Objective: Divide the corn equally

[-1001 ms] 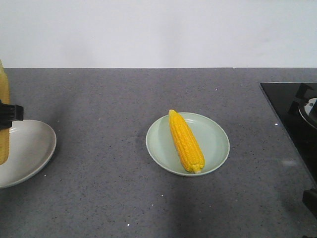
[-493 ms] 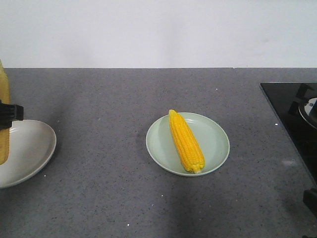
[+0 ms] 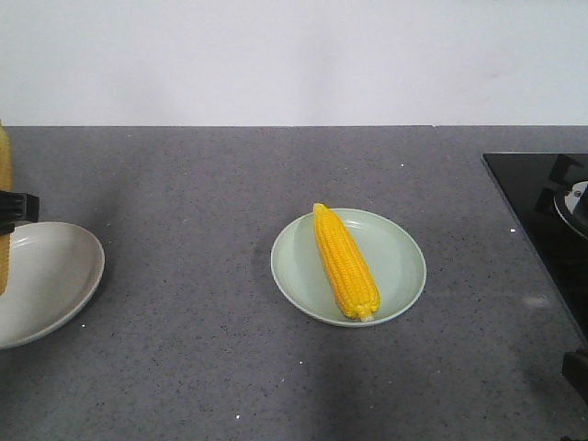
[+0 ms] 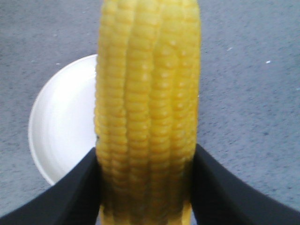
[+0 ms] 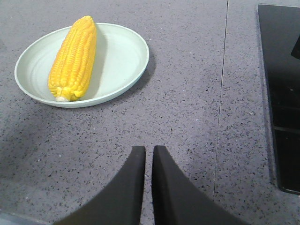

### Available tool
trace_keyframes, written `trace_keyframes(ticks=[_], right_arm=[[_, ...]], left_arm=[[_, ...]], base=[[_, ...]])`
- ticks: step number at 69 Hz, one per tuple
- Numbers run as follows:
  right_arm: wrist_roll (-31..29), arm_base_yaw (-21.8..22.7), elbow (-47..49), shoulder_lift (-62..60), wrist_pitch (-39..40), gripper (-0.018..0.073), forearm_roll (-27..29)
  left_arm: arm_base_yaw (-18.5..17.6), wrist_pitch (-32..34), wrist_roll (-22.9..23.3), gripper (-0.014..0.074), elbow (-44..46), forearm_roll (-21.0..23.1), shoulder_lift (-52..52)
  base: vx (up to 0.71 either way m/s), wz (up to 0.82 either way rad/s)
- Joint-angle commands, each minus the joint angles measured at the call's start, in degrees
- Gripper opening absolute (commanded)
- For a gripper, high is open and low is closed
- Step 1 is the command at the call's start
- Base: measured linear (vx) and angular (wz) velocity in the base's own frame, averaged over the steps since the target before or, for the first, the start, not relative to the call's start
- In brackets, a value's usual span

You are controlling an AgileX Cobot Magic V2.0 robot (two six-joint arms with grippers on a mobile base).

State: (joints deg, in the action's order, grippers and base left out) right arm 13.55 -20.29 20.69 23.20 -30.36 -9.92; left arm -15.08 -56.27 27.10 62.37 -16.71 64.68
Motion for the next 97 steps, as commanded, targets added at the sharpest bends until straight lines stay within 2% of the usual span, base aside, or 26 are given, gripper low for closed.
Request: trace_keyframes(ticks=[1, 16, 35, 40, 52, 56, 74, 90, 97], right_arm=[[-0.13, 0.24, 1.54, 0.34, 3.94, -0.0008, -1.18], [-0.13, 0.24, 1.54, 0.34, 3.89, -0.0008, -1.18], [-0.13, 0.24, 1.54, 0.34, 3.89, -0.0008, -1.18], [-0.13, 0.24, 1.54, 0.34, 3.89, -0.0008, -1.18], [-0.13, 0.24, 1.54, 0.34, 3.89, -0.0008, -1.18], [-0.13, 0.24, 1.54, 0.34, 3.89, -0.0008, -1.18], [-0.13, 0.24, 1.54, 0.34, 3.84, -0.0008, -1.18], [-0.13, 0.24, 1.54, 0.34, 3.65, -0.0008, -1.18], [-0.13, 0.24, 1.54, 0.34, 3.65, -0.0008, -1.18]], left_arm=[[0.16, 1.53, -0.08, 0.0133, 1.53, -3.84, -1.09], [0.41, 1.96, -0.10, 0.0133, 1.65, -7.09, 1.03], [5.46, 1.69, -1.03, 0.0129, 1.65, -7.02, 7.81], [7.17, 2.14, -1.84, 0.0104, 1.65, -5.85, 9.07], [10.58, 2.13, -8.12, 0.0015, 1.69, -0.50, 12.57], [11.39, 2.42, -8.54, 0.0000, 1.69, 0.13, 13.56], [13.66, 3.10, -9.10, 0.0000, 3.77, 0.82, 17.10], [15.43, -1.75, -17.11, 0.0004, 10.26, 8.12, 22.08], [16.49, -4.84, -17.75, 0.0011, 13.07, 10.27, 24.89]], base=[[0.00, 0.00], [0.00, 0.00], [0.00, 0.00], [0.00, 0.00], [0.00, 0.00], [0.00, 0.00], [0.00, 0.00], [0.00, 0.00], [0.00, 0.00]])
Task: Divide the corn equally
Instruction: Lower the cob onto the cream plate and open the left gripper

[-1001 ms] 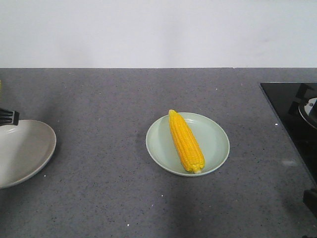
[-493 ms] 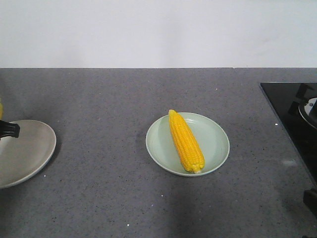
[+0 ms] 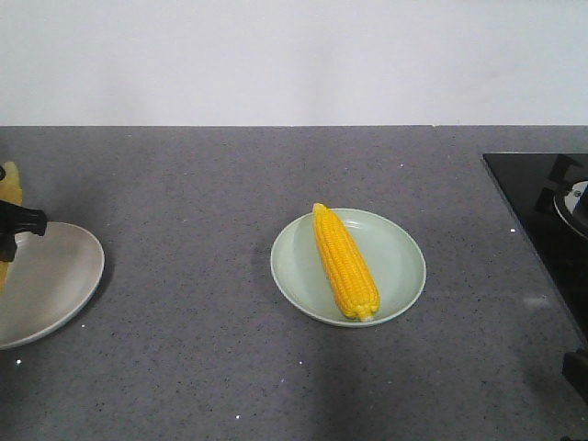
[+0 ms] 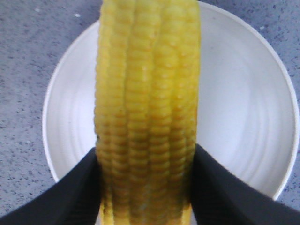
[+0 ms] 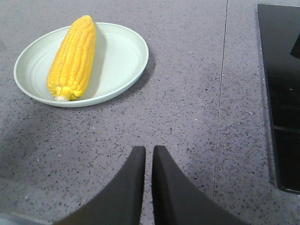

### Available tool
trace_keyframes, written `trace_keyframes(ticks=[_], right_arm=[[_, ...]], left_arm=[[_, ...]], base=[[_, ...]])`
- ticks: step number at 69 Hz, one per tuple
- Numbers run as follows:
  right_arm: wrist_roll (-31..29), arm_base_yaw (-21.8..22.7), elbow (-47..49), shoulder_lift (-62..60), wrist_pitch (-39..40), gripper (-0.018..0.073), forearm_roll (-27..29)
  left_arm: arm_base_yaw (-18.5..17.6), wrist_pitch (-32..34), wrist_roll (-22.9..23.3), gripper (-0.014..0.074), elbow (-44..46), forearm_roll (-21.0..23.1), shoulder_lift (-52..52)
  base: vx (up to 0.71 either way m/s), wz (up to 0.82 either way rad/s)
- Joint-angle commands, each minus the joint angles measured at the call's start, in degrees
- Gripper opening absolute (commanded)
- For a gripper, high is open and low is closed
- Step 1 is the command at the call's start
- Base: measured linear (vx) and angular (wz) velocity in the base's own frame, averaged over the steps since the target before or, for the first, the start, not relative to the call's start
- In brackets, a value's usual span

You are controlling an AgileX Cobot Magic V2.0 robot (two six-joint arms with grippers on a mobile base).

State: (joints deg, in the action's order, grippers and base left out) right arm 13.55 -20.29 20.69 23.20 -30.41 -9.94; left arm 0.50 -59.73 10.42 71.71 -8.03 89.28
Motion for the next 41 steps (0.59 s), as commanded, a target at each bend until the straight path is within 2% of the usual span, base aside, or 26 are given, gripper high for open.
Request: trace_keyframes(ticks=[1, 21, 41], right_arm=[[-0.13, 0.24, 1.54, 0.34, 3.70, -0.0008, -1.17], [-0.13, 0.24, 1.54, 0.34, 3.70, -0.0008, -1.17], [-0.13, 0.24, 1.54, 0.34, 3.70, -0.0008, -1.17]], left_arm=[[1.05, -1.72, -1.07, 0.0011, 4.04, 1.72, 0.47], [1.27, -7.14, -4.68, 0.0031, 8.55, 3.64, 5.41], [1.27, -10.45, -6.19, 0.0117, 9.91, 4.81, 9.09]], base=[[0.00, 0.00], [0.00, 0.00], [0.00, 0.00]])
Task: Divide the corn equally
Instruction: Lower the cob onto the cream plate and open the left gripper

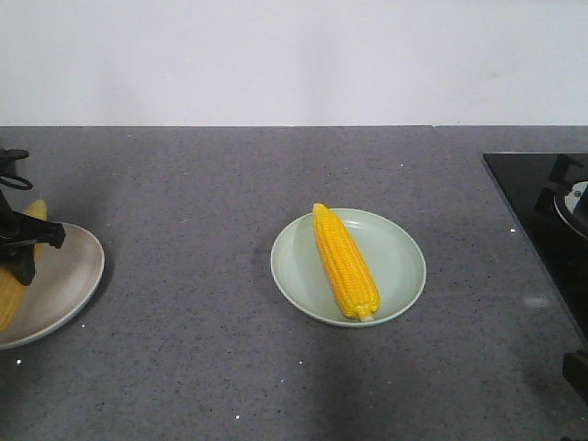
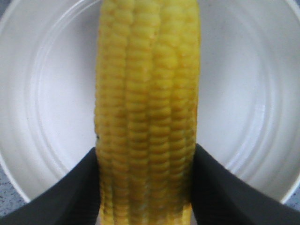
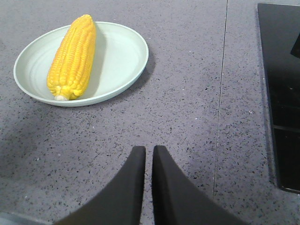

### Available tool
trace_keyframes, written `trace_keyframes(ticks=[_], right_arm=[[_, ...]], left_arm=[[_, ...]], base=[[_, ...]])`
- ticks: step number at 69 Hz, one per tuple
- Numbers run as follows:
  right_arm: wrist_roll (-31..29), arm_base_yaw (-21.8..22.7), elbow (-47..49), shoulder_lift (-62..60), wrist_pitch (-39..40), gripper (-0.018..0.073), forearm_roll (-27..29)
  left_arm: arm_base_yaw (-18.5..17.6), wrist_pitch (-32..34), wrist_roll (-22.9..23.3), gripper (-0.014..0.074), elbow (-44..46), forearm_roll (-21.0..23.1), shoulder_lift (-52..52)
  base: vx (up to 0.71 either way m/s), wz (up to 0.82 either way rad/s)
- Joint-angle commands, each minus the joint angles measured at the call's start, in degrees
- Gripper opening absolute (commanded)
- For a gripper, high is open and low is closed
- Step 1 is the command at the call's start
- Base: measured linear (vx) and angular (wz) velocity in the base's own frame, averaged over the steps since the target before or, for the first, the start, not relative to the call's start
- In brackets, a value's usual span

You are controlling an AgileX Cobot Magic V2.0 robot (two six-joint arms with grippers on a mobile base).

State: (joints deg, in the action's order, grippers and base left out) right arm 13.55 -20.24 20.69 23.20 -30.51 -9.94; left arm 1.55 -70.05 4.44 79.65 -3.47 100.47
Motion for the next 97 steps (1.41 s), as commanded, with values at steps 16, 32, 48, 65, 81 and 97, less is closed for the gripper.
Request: trace_keyframes(ticks=[16, 32, 48, 65, 81, 97], right_arm=[[-0.13, 0.19, 1.54, 0.34, 3.80, -0.0008, -1.17], [-0.13, 0.19, 1.54, 0.34, 3.80, -0.0008, -1.17], [-0.13, 0.19, 1.54, 0.34, 3.80, -0.0008, -1.17], [-0.13, 0.19, 1.54, 0.34, 3.80, -0.0008, -1.17], [-0.13, 0.19, 1.54, 0.34, 3.80, -0.0008, -1.17], [-0.13, 0.19, 1.54, 0.34, 3.76, -0.0008, -1.17]], left_arm=[[0.22, 0.99, -0.22, 0.0234, 1.97, 0.68, -1.93], [0.22, 0.95, 0.39, 0.0386, 1.97, -1.19, -1.93], [0.22, 0.63, 0.63, 0.0471, 1.97, -2.45, -1.93], [0.22, 0.63, -0.67, 0.0508, 1.97, -2.85, -1.93], [0.22, 5.74, 0.37, 0.0479, 1.90, -2.80, -4.65], [-0.15, 11.51, 1.89, 0.0423, 1.90, -2.17, -12.59]], base=[[0.00, 0.00], [0.00, 0.00], [0.00, 0.00], [0.00, 0.00], [0.00, 0.00], [0.00, 0.00]])
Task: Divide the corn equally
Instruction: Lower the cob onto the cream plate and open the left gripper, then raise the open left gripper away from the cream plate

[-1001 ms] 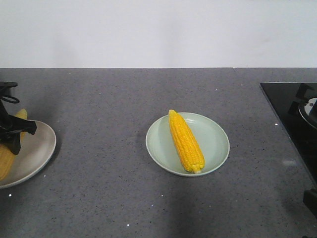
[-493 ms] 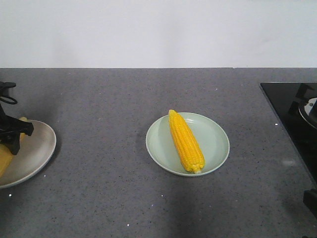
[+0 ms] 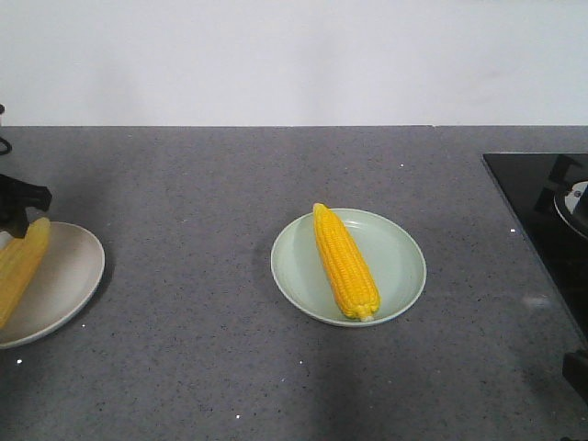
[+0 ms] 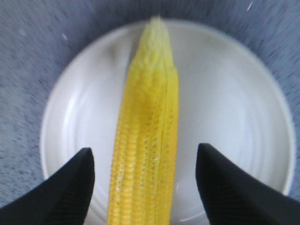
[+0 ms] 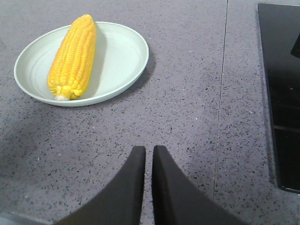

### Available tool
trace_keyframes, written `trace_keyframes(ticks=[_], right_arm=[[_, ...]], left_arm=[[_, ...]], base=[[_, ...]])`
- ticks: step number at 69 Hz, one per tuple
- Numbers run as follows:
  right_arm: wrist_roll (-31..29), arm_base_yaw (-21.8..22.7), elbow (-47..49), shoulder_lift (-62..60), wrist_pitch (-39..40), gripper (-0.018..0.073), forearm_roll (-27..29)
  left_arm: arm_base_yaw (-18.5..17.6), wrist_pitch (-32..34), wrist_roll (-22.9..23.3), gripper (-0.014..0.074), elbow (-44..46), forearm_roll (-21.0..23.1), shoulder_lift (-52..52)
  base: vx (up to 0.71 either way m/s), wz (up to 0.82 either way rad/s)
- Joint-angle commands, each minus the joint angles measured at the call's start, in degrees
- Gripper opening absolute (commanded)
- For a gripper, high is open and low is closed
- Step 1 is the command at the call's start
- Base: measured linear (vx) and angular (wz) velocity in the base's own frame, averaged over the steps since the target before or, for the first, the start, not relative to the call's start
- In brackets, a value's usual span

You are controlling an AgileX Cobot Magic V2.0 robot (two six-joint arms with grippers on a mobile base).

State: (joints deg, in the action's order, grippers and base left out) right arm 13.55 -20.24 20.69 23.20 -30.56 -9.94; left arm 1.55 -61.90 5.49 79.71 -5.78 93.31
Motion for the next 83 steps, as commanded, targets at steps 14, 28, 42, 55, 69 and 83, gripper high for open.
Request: trace_keyframes(ticks=[14, 28, 42, 55, 69, 83], right_arm=[[-0.13, 0.19, 1.54, 0.34, 3.81, -0.0008, -1.17], [-0.13, 0.19, 1.54, 0.34, 3.81, -0.0008, -1.17], [-0.13, 0.19, 1.54, 0.34, 3.81, -0.0008, -1.17], [-0.13, 0.19, 1.54, 0.34, 3.81, -0.0008, -1.17], [-0.13, 0.19, 1.54, 0.34, 3.81, -0.0008, -1.17], [-0.13, 0.19, 1.54, 0.34, 3.81, -0.0008, -1.17]], left_arm=[[-0.15, 5.23, -0.41, 0.0349, 0.32, 0.14, -12.46], [-0.15, 12.26, -0.41, 0.0208, -8.76, 0.78, -21.00], [-0.15, 19.99, -0.41, 0.0033, -21.55, 5.78, -30.35], [-0.15, 28.61, -1.25, -0.0010, -33.26, 9.98, -38.98], [-0.15, 36.45, -2.93, -0.0010, -44.65, 10.09, -49.48], [-0.15, 40.49, -2.88, -0.0009, -52.29, 10.10, -60.70]], base=[[0.00, 0.00], [0.00, 0.00], [0.00, 0.00], [0.00, 0.00], [0.00, 0.00], [0.00, 0.00]])
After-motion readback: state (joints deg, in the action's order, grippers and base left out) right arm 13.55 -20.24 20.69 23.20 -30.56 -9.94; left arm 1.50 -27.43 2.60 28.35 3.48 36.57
